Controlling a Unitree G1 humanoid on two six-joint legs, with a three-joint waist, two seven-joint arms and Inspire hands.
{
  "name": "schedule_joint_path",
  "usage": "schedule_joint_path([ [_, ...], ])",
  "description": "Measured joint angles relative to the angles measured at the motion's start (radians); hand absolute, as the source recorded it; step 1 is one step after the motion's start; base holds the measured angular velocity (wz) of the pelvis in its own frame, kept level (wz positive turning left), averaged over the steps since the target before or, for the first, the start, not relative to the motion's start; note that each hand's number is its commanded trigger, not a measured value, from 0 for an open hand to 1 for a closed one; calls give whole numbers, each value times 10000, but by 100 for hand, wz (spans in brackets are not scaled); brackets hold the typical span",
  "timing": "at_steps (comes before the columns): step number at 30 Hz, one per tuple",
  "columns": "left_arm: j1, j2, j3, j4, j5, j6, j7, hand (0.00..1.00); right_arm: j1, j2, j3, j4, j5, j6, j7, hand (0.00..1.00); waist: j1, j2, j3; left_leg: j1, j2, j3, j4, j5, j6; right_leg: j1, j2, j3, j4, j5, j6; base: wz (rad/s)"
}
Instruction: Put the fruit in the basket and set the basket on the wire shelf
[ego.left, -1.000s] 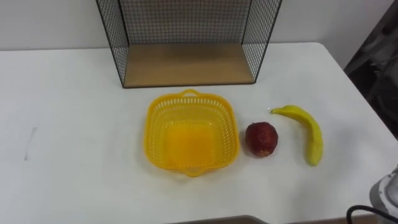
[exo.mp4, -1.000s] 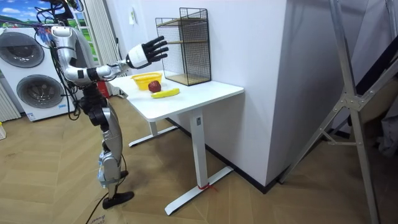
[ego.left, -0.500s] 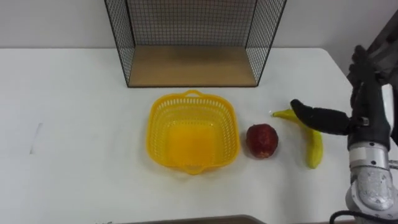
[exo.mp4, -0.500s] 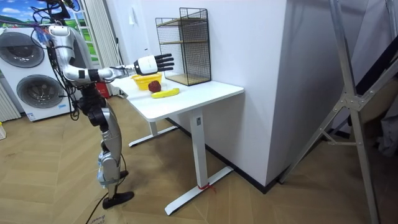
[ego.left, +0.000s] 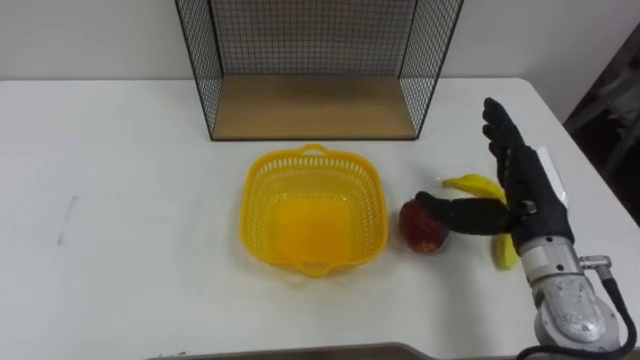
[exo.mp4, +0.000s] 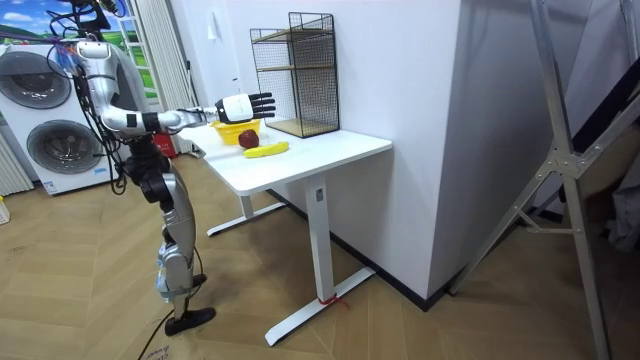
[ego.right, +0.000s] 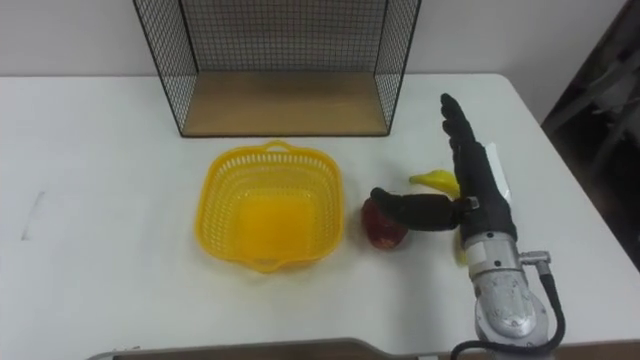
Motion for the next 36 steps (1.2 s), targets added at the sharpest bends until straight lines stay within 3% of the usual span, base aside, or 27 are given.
schedule_joint_path([
  [6, 4, 6, -191, 0, 2, -7, 57, 0, 27, 0, 59, 265, -2, 0, 239, 0, 18, -74, -46, 18, 0, -5, 33, 0, 0, 2, -1, -5, 0, 4, -2, 0],
  [15, -14, 34, -361, 49, -3, -23, 77, 0, 30, 0, 150, 418, -92, -11, 240, 0, 32, -40, -13, -2, 3, -2, 65, 0, 1, -9, -2, -13, 6, 22, -6, 0],
  [28, -217, 52, -411, 183, 1, -3, -244, 0, 44, 21, 475, 2277, -204, -4, 1037, 0, 255, -13, -43, -143, 6, -21, 98, 8, 14, -64, -4, -34, -1, 51, -9, 0],
  [36, -215, 58, -378, 196, -1, -4, -338, 0, 41, 21, 505, 2538, -225, -74, 1056, 0, 252, 3, -30, -125, 1, -130, 164, 8, 14, 50, -8, -139, -11, 51, -9, 4],
])
